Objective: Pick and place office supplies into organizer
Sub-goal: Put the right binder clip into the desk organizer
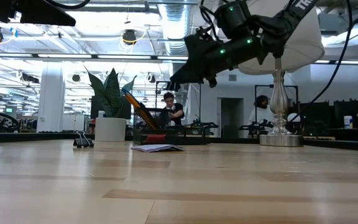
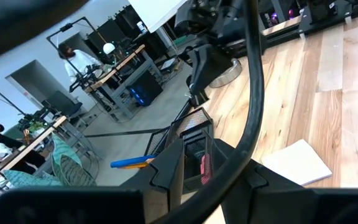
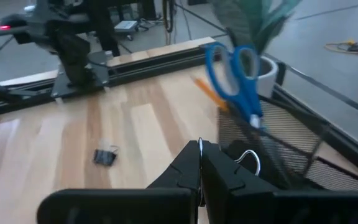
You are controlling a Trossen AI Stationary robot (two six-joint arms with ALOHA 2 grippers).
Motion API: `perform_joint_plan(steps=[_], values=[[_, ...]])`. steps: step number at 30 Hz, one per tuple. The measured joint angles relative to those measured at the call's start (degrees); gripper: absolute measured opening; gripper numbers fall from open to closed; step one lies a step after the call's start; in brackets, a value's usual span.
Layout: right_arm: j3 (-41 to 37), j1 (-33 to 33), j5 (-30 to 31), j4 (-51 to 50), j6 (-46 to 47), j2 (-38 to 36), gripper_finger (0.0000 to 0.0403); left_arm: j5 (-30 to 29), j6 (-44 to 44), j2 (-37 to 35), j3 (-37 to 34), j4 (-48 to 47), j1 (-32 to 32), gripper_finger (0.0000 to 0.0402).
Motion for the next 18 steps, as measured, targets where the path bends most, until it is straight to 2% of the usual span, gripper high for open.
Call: perform_joint_plan(steps=[4, 12, 16, 18], values=[[0.0, -1.9, -0.87, 0.13, 0.02, 0.02, 0.0, 0.0, 0.0, 0.0, 0.0, 0.0, 0.0, 0.0075], [3.51, -5.46, -8.87, 2.17, -1.23, 1.42, 0.0, -0.03, 0.0, 0.0, 0.0, 0.0, 0.0, 0.0075], [9.99, -6.04, -16.67, -4.17, -6.77, 6.03, 0.0, -0.04, 0.0, -0.02, 0.0, 0.22, 0.0, 0.0075], [13.85, -5.99, -17.91, -9.5, -8.57, 9.07, 0.0, -0.01, 0.0, -0.02, 0.0, 0.26, 0.0, 0.0075]])
